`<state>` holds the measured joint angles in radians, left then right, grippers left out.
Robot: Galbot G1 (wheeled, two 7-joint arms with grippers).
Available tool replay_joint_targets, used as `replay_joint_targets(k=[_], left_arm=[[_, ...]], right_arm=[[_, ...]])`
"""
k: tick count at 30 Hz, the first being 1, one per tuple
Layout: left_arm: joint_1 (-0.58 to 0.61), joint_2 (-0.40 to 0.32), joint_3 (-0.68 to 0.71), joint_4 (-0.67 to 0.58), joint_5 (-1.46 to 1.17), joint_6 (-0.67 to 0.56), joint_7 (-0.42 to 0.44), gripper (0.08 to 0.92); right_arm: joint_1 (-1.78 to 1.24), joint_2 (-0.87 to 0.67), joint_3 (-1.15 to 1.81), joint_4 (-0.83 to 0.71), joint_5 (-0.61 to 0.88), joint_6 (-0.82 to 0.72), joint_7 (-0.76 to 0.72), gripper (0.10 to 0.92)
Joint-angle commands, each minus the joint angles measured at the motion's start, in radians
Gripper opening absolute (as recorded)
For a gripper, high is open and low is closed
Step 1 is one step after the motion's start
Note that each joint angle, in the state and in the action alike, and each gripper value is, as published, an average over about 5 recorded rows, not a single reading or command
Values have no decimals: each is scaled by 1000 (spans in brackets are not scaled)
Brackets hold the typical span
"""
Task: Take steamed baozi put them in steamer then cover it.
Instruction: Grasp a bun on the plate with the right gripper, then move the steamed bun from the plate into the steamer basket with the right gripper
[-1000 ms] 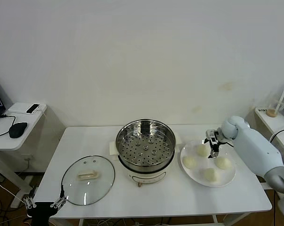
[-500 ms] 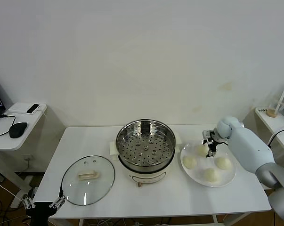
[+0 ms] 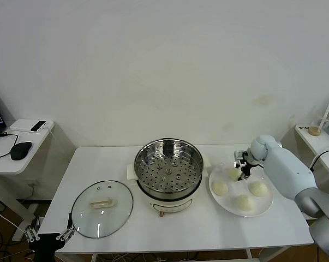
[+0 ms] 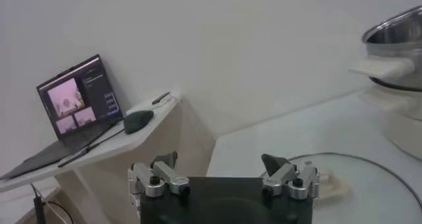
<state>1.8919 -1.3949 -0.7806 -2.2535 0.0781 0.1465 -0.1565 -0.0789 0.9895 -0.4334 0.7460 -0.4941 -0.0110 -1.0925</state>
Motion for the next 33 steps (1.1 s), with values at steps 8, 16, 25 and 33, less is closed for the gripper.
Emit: replay_joint_targets(k=[8,16,25,33], left_arm=[[-4,9,7,1,-1,3,2,823],[-4,16,28,-5,-2,3,1,823],[2,21,23,-19,-5,4,1,823],[-1,26,-5,-19,-14,4,3,823]], right_arm=[[99,-145,-100,233,164,-19,-46,588],[318,-229,-256,398,371,-52,-65,596],[520,-110,-429,421,558,-75,-27,602],[604,37,-557,433,659,-33,49,602]])
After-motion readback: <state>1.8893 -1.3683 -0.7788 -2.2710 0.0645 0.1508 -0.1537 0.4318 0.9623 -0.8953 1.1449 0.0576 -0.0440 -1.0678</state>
